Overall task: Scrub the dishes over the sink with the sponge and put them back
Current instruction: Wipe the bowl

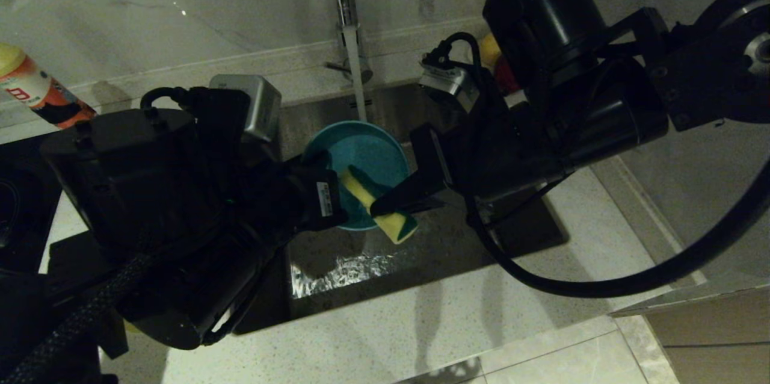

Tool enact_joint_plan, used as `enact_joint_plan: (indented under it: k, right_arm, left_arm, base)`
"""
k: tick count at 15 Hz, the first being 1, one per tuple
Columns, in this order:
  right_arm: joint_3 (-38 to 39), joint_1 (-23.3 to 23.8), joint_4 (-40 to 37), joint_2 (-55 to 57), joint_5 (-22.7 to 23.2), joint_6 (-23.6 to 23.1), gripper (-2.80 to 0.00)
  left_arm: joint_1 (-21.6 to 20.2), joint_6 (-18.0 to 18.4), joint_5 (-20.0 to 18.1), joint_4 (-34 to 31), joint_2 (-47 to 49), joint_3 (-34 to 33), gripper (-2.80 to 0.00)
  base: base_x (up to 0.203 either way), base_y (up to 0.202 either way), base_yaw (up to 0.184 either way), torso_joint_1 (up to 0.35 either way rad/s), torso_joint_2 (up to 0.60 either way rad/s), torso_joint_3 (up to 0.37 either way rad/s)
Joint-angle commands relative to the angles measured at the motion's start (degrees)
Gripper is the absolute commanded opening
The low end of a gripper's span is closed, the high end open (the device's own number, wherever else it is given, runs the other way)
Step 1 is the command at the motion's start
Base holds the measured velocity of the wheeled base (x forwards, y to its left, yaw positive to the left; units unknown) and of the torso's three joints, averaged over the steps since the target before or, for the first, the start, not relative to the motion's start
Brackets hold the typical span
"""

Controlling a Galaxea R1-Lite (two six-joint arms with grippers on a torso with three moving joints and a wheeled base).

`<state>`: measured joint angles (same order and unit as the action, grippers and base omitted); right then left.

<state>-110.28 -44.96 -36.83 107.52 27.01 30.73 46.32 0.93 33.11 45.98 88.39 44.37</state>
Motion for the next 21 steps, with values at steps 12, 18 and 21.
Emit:
enact_joint_plan:
  k: [12,18,21]
  right_arm:
    - [-0.55,0.31,2.99,1.29,-1.53,0.73,-2.8]
    - [-0.56,1.45,3.86,0.14,-1.61,0.82,-2.8]
    - [-0.66,1.9,4.43,-0.38,-1.7,0.82,-2.8]
  left_arm:
    - [-0.01,10.66,0.37,15.89,3.38,-5.45,-2.8]
    - [0.02,14.18,0.37,20.28,3.75,-7.96,-2.8]
    - [-0.01,14.4,0.37,22.22,3.8,-9.56,-2.8]
  base:
    - [0.0,0.0,0.0,0.0,0.0,0.0]
    - [0.0,0.0,0.0,0.0,0.0,0.0]
    - [0.0,0.0,0.0,0.0,0.0,0.0]
